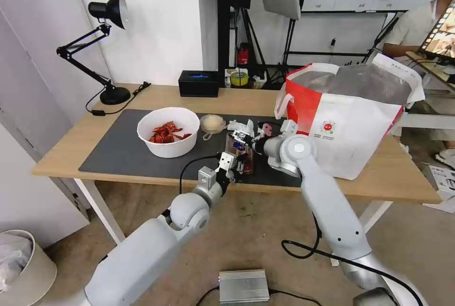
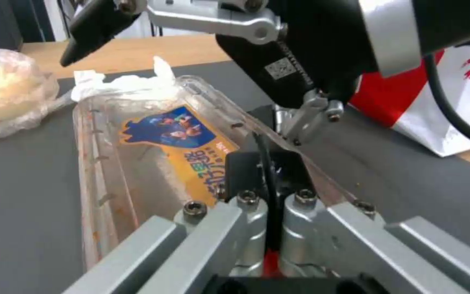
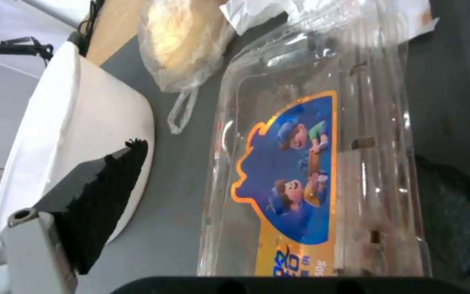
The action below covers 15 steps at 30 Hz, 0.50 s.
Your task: Pick up the trash from the table and place it into the takeout bag.
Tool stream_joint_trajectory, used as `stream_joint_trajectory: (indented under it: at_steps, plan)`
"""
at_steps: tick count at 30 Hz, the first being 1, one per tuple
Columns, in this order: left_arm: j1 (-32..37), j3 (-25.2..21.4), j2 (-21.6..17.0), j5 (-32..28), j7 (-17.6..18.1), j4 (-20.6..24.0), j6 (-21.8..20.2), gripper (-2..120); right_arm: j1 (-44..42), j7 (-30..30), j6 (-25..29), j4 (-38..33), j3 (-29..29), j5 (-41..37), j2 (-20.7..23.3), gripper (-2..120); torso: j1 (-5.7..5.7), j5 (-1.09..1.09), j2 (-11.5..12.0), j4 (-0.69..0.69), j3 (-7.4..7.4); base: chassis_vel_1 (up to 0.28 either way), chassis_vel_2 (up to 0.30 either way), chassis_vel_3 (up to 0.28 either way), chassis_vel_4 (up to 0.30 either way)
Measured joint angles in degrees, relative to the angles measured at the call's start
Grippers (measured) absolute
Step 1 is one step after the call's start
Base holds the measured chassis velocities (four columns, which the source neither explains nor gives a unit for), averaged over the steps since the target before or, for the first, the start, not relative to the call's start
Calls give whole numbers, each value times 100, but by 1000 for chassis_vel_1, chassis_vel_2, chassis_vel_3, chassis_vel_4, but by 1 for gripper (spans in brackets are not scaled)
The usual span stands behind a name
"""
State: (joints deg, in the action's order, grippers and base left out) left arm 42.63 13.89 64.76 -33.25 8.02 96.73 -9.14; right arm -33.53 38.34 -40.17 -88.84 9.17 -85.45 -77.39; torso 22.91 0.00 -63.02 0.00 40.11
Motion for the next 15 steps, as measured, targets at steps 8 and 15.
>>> stream_joint_trajectory:
  at_steps: [8, 15]
  plan:
    - [17, -18, -32, -5, 1, 26, 7, 0, 16, -4, -17, 63, -13, 14, -20, 100, 0, 0, 0, 0, 0, 0, 0, 0, 0]
    - [64, -24, -29, -3, 3, 49, 12, 0, 15, -14, -36, 75, -16, 15, -51, 100, 0, 0, 0, 0, 0, 0, 0, 0, 0]
